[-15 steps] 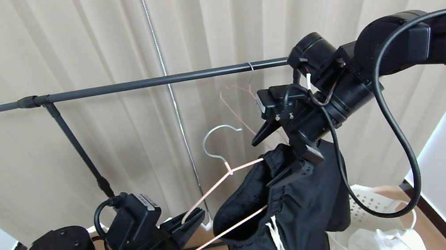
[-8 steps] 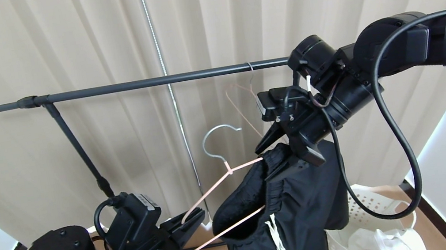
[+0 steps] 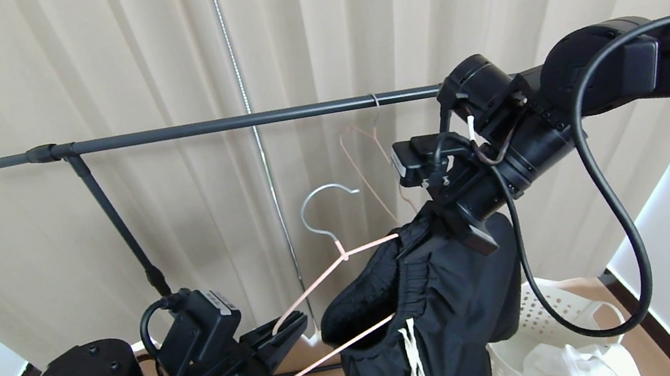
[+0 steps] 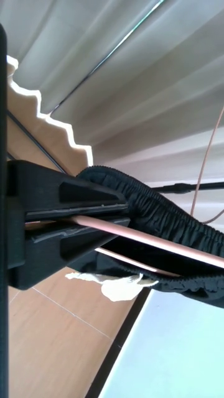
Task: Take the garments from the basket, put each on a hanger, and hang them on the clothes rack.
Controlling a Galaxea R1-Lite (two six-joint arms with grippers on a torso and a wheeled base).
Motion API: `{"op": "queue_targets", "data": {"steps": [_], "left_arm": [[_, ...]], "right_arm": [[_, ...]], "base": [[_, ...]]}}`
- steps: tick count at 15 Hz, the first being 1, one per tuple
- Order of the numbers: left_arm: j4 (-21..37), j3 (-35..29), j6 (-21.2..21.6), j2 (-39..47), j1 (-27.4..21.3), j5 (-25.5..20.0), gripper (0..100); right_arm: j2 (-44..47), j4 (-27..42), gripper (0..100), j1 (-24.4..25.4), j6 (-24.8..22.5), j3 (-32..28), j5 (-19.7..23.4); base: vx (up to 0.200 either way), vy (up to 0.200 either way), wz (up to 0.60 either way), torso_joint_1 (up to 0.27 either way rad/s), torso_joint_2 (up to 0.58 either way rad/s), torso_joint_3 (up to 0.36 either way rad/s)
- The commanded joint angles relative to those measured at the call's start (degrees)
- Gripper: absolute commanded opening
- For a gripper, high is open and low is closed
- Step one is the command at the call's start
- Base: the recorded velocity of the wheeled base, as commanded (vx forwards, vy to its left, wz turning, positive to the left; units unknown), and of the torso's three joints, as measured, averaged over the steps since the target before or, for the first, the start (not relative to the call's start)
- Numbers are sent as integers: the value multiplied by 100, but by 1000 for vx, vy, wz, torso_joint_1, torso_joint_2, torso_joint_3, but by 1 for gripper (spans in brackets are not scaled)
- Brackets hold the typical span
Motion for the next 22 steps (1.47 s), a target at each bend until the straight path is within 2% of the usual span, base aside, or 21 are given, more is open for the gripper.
{"op": "queue_targets", "data": {"steps": [1, 6, 7, 15, 18, 21, 22], "left_arm": [[-3, -1, -6, 10, 3, 5, 0], [-3, -28, -14, 10, 20, 31, 0], [-3, -28, -14, 10, 20, 31, 100], [-3, -1, -41, -140, 108, -57, 100], [-3, 148, -137, -544, 741, -1270, 100], [-3, 34, -797, -746, 1189, -1639, 100], [-3, 25, -920, -825, 1409, -1955, 100]], "right_arm": [[-101, 7, 0, 2, -5, 52, 3], [-145, 7, 0, 2, -5, 61, 12], [-145, 7, 0, 2, -5, 61, 12], [-215, -28, 0, 2, -5, 263, 3], [-338, -37, 0, -42, 4, 333, 3], [-549, -37, 0, -95, 30, 360, -14], [-654, -37, 0, -113, 39, 360, -14]], "base": [[0, 0, 0, 0, 0, 0], [0, 0, 0, 0, 0, 0], [0, 0, 0, 0, 0, 0], [0, 0, 0, 0, 0, 0], [0, 0, 0, 0, 0, 0], [0, 0, 0, 0, 0, 0], [0, 0, 0, 0, 0, 0]]}}
